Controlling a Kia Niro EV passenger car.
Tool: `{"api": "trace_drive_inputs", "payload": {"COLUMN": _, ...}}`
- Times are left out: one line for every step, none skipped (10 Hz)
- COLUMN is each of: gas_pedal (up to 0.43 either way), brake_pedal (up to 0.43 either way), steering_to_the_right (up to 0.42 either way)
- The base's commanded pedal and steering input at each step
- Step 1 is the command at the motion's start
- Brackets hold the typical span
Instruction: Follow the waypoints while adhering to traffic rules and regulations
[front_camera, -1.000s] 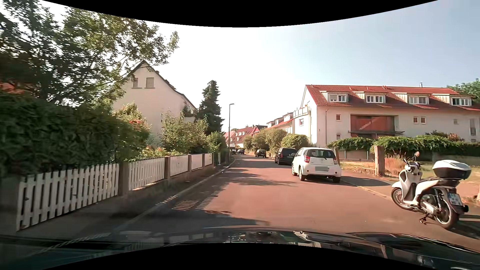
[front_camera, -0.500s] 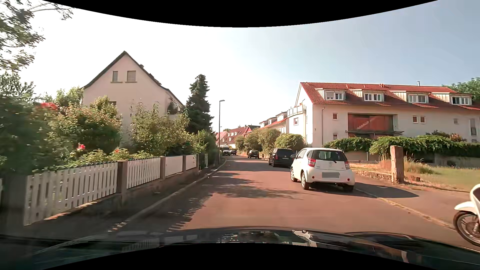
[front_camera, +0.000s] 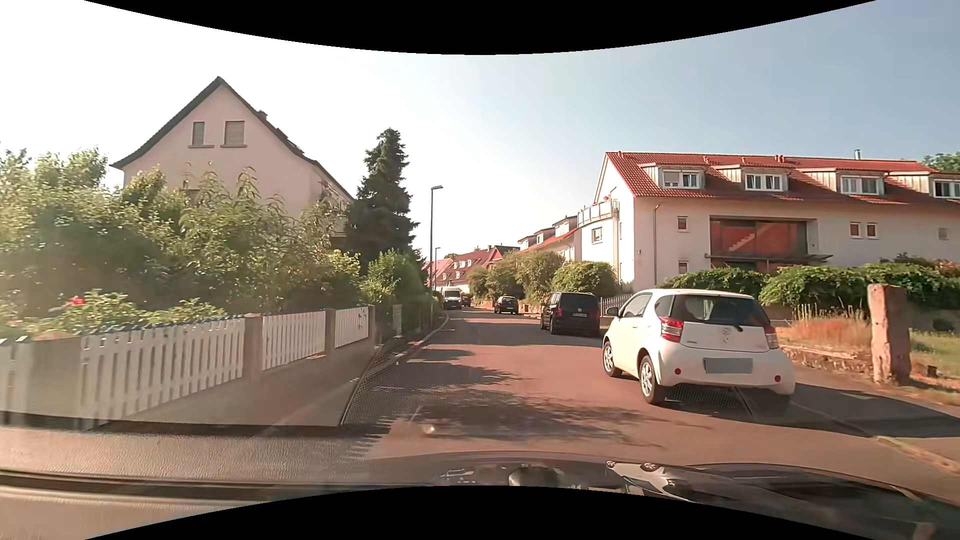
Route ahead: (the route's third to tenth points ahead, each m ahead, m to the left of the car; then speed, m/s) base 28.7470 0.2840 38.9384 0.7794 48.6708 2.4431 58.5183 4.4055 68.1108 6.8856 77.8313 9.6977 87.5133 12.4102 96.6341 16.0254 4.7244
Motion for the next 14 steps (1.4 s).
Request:
{"api": "trace_drive_inputs", "payload": {"gas_pedal": 0.138, "brake_pedal": 0.0, "steering_to_the_right": 0.008}}
{"api": "trace_drive_inputs", "payload": {"gas_pedal": 0.138, "brake_pedal": 0.0, "steering_to_the_right": 0.016}}
{"api": "trace_drive_inputs", "payload": {"gas_pedal": 0.138, "brake_pedal": 0.0, "steering_to_the_right": 0.026}}
{"api": "trace_drive_inputs", "payload": {"gas_pedal": 0.138, "brake_pedal": 0.0, "steering_to_the_right": 0.031}}
{"api": "trace_drive_inputs", "payload": {"gas_pedal": 0.138, "brake_pedal": 0.0, "steering_to_the_right": 0.033}}
{"api": "trace_drive_inputs", "payload": {"gas_pedal": 0.138, "brake_pedal": 0.0, "steering_to_the_right": 0.033}}
{"api": "trace_drive_inputs", "payload": {"gas_pedal": 0.138, "brake_pedal": 0.0, "steering_to_the_right": 0.033}}
{"api": "trace_drive_inputs", "payload": {"gas_pedal": 0.13, "brake_pedal": 0.0, "steering_to_the_right": 0.034}}
{"api": "trace_drive_inputs", "payload": {"gas_pedal": 0.118, "brake_pedal": 0.0, "steering_to_the_right": 0.034}}
{"api": "trace_drive_inputs", "payload": {"gas_pedal": 0.118, "brake_pedal": 0.0, "steering_to_the_right": 0.031}}
{"api": "trace_drive_inputs", "payload": {"gas_pedal": 0.118, "brake_pedal": 0.0, "steering_to_the_right": 0.023}}
{"api": "trace_drive_inputs", "payload": {"gas_pedal": 0.11, "brake_pedal": 0.0, "steering_to_the_right": 0.013}}
{"api": "trace_drive_inputs", "payload": {"gas_pedal": 0.098, "brake_pedal": 0.0, "steering_to_the_right": 0.006}}
{"api": "trace_drive_inputs", "payload": {"gas_pedal": 0.098, "brake_pedal": 0.0, "steering_to_the_right": 0.003}}
